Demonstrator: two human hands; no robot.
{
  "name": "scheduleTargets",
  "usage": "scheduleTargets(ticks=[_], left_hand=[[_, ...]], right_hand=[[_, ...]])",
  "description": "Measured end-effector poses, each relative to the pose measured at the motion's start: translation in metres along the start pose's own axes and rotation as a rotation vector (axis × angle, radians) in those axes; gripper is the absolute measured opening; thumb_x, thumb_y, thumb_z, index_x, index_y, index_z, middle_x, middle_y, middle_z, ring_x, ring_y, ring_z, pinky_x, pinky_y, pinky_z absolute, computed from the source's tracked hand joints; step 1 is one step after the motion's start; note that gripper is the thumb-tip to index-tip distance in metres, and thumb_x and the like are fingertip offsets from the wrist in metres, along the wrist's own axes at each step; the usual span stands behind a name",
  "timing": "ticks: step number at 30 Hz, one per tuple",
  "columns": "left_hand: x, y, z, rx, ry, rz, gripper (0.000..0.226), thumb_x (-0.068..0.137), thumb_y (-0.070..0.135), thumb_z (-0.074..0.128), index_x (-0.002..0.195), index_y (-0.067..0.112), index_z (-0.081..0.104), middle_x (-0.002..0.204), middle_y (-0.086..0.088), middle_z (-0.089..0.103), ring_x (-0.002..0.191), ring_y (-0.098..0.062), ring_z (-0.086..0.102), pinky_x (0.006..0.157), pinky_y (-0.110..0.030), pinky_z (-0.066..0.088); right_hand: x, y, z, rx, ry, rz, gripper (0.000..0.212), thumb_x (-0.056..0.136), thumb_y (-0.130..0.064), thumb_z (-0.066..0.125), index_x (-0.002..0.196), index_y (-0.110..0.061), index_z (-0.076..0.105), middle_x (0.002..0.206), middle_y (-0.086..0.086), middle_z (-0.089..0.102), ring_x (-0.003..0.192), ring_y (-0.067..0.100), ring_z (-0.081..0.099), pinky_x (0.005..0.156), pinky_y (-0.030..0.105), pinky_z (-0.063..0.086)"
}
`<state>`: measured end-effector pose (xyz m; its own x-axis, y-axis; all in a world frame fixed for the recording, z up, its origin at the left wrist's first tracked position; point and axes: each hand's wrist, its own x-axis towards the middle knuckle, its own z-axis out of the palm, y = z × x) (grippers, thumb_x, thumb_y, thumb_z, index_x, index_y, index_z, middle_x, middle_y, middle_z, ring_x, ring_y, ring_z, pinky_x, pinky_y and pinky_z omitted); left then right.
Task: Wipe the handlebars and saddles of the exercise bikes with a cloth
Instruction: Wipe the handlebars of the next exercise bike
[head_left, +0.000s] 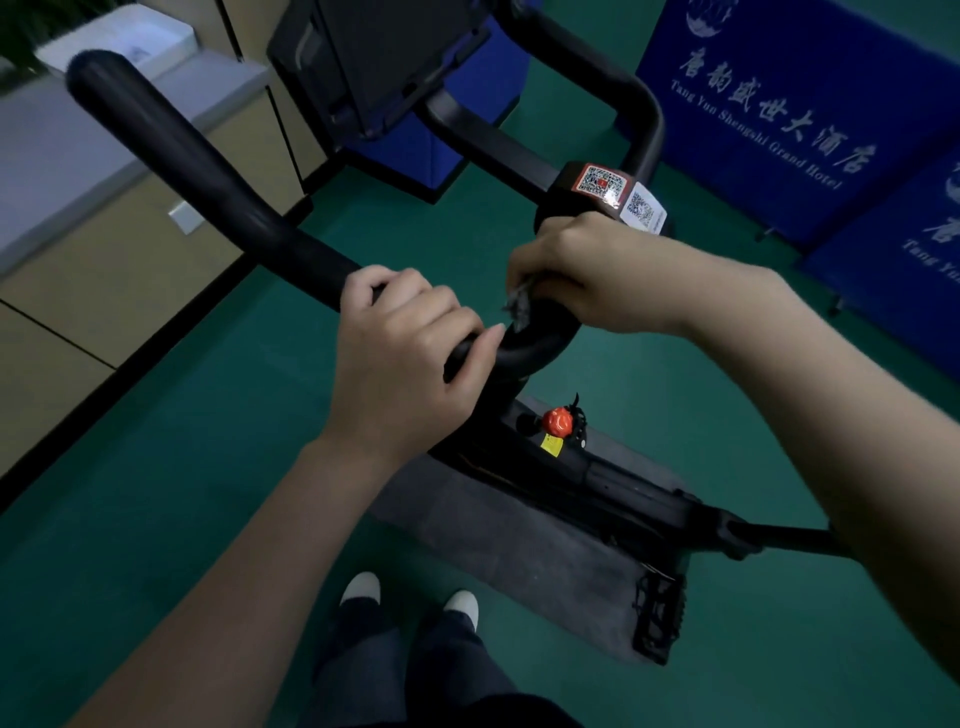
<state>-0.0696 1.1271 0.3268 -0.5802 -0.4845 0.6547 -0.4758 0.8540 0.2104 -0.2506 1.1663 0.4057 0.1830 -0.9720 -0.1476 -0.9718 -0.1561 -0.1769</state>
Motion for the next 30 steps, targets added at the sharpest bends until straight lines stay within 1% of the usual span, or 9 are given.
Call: scheduleTargets(ticks=[3, 7, 11, 14, 19, 21, 24, 26, 30], left_hand=[[0.001, 0.000, -0.001, 0.000, -0.008, -0.002, 0.034, 0.094, 0.031, 0.053, 0.066, 0.015, 0.067, 0.067, 0.005, 0.064, 0.072, -0.018, 0.056, 0.086, -0.035, 0.032], [0.001, 0.000, -0.001, 0.007, -0.021, -0.013, 0.033, 0.093, 0.031, 0.054, 0.066, 0.016, 0.067, 0.067, 0.006, 0.064, 0.073, -0.017, 0.056, 0.086, -0.035, 0.032], [0.000, 0.000, -0.001, 0.020, -0.028, -0.013, 0.033, 0.093, 0.031, 0.054, 0.067, 0.016, 0.067, 0.067, 0.005, 0.064, 0.073, -0.018, 0.057, 0.086, -0.035, 0.032], [0.002, 0.001, -0.003, 0.019, -0.043, -0.024, 0.033, 0.093, 0.031, 0.054, 0.067, 0.016, 0.067, 0.067, 0.006, 0.063, 0.073, -0.017, 0.056, 0.088, -0.034, 0.031], [0.004, 0.004, -0.008, 0.012, -0.103, -0.043, 0.031, 0.093, 0.034, 0.053, 0.073, 0.016, 0.069, 0.070, 0.006, 0.064, 0.077, -0.018, 0.057, 0.091, -0.034, 0.031], [0.004, 0.005, -0.012, -0.001, -0.138, -0.052, 0.033, 0.093, 0.036, 0.051, 0.078, 0.015, 0.070, 0.074, 0.005, 0.066, 0.081, -0.018, 0.058, 0.093, -0.034, 0.030], [0.005, 0.008, -0.021, -0.011, -0.147, -0.046, 0.033, 0.094, 0.036, 0.050, 0.086, 0.013, 0.072, 0.086, 0.003, 0.068, 0.088, -0.020, 0.059, 0.096, -0.034, 0.031], [0.004, 0.010, -0.028, 0.003, -0.120, -0.034, 0.029, 0.093, 0.034, 0.053, 0.092, 0.012, 0.072, 0.093, 0.002, 0.067, 0.093, -0.020, 0.060, 0.097, -0.034, 0.032], [-0.006, 0.009, -0.047, 0.041, -0.053, -0.073, 0.026, 0.092, 0.032, 0.056, 0.100, 0.013, 0.070, 0.105, 0.000, 0.065, 0.101, -0.018, 0.057, 0.099, -0.033, 0.031]], right_hand=[[0.004, 0.003, -0.004, -0.041, -0.024, 0.018, 0.025, 0.091, -0.009, 0.050, 0.110, -0.015, 0.065, 0.105, 0.012, 0.059, 0.099, 0.025, 0.055, 0.087, 0.032, 0.040], [0.003, 0.014, -0.001, -0.109, 0.110, 0.125, 0.026, 0.093, -0.010, 0.049, 0.112, -0.017, 0.065, 0.110, 0.014, 0.058, 0.108, 0.029, 0.051, 0.092, 0.038, 0.039], [-0.011, 0.002, 0.016, 0.016, 0.187, 0.031, 0.021, 0.091, -0.003, 0.050, 0.105, -0.008, 0.066, 0.100, 0.009, 0.065, 0.103, 0.030, 0.052, 0.088, 0.047, 0.042], [-0.023, 0.002, 0.024, 0.165, 0.377, 0.068, 0.018, 0.091, -0.001, 0.054, 0.103, -0.002, 0.067, 0.094, 0.008, 0.064, 0.096, 0.032, 0.054, 0.086, 0.040, 0.043], [-0.027, -0.013, 0.045, 0.323, 0.613, 0.207, 0.020, 0.090, -0.003, 0.056, 0.105, -0.009, 0.068, 0.086, -0.018, 0.046, 0.102, 0.028, 0.052, 0.087, 0.053, 0.044], [-0.029, -0.020, 0.051, 0.363, 0.658, 0.190, 0.020, 0.090, -0.004, 0.057, 0.104, -0.011, 0.068, 0.084, -0.026, 0.043, 0.099, 0.025, 0.053, 0.088, 0.043, 0.046], [-0.037, -0.022, 0.052, 0.508, 0.717, 0.227, 0.019, 0.091, -0.007, 0.057, 0.102, -0.017, 0.068, 0.084, -0.015, 0.054, 0.090, 0.011, 0.055, 0.080, 0.009, 0.040], [-0.041, -0.022, 0.048, 0.605, 0.751, 0.267, 0.019, 0.091, -0.011, 0.056, 0.100, -0.023, 0.067, 0.086, -0.006, 0.063, 0.083, 0.004, 0.056, 0.072, 0.008, 0.038], [-0.041, -0.030, 0.041, 0.687, 0.769, 0.230, 0.018, 0.092, -0.012, 0.055, 0.098, -0.024, 0.066, 0.087, -0.018, 0.066, 0.083, -0.004, 0.059, 0.071, 0.007, 0.038]])
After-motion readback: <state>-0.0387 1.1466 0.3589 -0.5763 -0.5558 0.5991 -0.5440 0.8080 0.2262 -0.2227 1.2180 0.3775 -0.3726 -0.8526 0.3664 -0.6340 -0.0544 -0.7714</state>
